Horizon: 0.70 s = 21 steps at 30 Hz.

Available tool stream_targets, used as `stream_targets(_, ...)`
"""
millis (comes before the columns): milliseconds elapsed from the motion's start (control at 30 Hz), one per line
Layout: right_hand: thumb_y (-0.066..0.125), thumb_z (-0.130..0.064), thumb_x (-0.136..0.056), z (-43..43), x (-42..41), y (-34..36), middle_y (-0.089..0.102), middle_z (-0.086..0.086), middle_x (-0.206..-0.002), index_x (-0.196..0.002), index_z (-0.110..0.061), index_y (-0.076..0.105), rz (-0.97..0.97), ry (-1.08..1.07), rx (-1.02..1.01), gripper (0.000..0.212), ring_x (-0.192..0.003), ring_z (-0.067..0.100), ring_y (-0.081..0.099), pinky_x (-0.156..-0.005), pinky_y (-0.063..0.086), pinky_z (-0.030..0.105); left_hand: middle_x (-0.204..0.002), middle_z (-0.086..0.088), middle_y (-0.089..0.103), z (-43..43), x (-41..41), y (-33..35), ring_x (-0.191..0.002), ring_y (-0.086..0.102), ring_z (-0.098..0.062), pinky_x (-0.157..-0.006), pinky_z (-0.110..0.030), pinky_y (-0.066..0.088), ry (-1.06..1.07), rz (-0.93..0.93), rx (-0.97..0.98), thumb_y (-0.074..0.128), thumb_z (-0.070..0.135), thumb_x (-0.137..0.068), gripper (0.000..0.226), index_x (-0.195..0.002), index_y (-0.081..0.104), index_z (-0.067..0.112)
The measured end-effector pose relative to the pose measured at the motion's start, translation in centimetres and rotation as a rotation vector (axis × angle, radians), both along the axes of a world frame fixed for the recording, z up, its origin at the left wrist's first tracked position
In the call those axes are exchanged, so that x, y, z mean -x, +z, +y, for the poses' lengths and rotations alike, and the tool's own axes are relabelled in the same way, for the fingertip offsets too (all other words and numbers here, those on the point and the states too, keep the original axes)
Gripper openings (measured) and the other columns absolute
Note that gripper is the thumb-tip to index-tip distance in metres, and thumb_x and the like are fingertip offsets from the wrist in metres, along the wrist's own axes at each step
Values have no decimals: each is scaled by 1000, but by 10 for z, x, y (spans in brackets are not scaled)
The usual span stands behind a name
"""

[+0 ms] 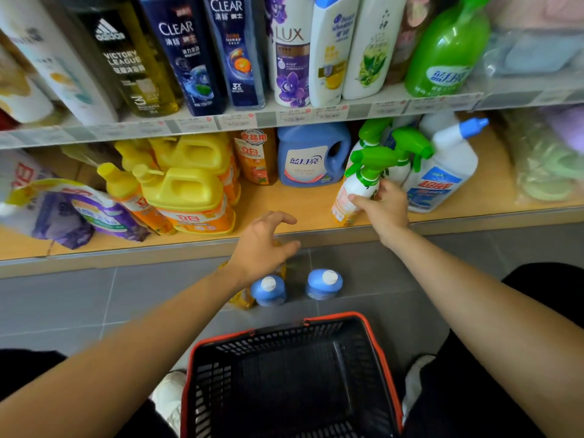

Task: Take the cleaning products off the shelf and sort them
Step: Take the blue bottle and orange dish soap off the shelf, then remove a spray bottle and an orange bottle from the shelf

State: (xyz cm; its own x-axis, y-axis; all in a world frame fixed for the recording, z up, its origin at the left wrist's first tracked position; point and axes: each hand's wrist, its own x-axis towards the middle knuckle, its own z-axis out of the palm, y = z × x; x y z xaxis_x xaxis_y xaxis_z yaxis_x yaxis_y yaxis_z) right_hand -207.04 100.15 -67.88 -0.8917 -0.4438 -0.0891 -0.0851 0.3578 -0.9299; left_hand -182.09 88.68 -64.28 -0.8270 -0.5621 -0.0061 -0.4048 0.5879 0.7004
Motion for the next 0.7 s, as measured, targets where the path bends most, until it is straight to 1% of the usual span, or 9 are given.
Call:
stream_targets(133, 87, -14, -74, 2, -32, 39, 78, -1, -91, -93, -17, 74, -202, 95, 202, 23, -90, 18, 75, -69, 61, 29, -137, 0, 58, 4, -2, 9, -125, 52, -18, -101, -30, 44, 27, 17, -37, 82, 34, -82, 63, -137, 55, 19)
stream_targets(200, 87, -21, -74, 6, -49, 63, 79, 3, -90, -94, -16, 74, -297, 211, 242, 24, -88, 22, 76, -68, 61, 29, -141, 0, 55, 9, -3, 16, -128, 50, -16, -104, -32, 44, 39, 40, -60, 85, 42, -77, 80, -145, 47, 21)
stream_targets(233, 86, -25, -72, 10, -59, 73, 79, 6, -91, -97, -15, 75, -326, 277, 243, 29, -87, 23, 76, -70, 61, 31, -138, 3, 57, 13, -3, 21, -125, 53, -12, -102, -30, 46, 31, 62, -97, 87, 47, -73, 86, -145, 44, 24)
stream_targets(333, 83, -36, -73, 19, -88, 94, 78, 10, -89, -99, -12, 75, -403, 410, 232, 37, -80, 25, 76, -67, 60, 30, -112, 21, 62, 30, -7, 33, -101, 60, 11, -79, -10, 49, 64, 154, -232, 86, 59, -60, 86, -131, 46, 32)
stream_targets(400, 79, -40, -82, 26, -99, 101, 78, 10, -91, -100, -13, 75, -466, 414, 236, 33, -81, 25, 76, -68, 60, 31, -107, 23, 62, 40, -13, 37, -95, 60, 14, -76, -9, 48, 120, 206, -248, 92, 48, -61, 83, -130, 50, 25)
stream_targets(500, 71, -41, -89, 36, -103, 109, 75, 10, -106, -103, -18, 74, -532, 370, 262, 28, -93, 25, 71, -84, 58, 40, -105, 17, 64, 52, -30, 39, -91, 62, 9, -75, -12, 49, 119, 211, -239, 95, 27, -66, 72, -124, 53, 22)
stream_targets(567, 68, -35, -93, 41, -105, 112, 74, 7, -108, -105, -18, 74, -570, 388, 317, 22, -95, 21, 68, -84, 55, 38, -104, 11, 68, 65, -40, 42, -91, 64, 3, -76, -19, 52, 125, 184, -285, 96, 27, -65, 69, -121, 56, 19)
stream_targets(633, 63, -30, -97, 50, -112, 115, 74, 1, -103, -102, -19, 74, -607, 425, 371, 16, -93, 17, 66, -79, 52, 33, -105, 3, 73, 80, -48, 52, -95, 69, -8, -78, -26, 56, 131, 182, -432, 94, 32, -61, 72, -122, 59, 19)
stream_targets(700, 61, -30, -98, 53, -116, 116, 72, -1, -103, -103, -22, 73, -661, 436, 421, 16, -93, 16, 63, -78, 46, 33, -102, -1, 77, 89, -51, 61, -90, 72, -14, -73, -28, 57, 115, 203, -667, 89, 36, -57, 69, -118, 62, 21)
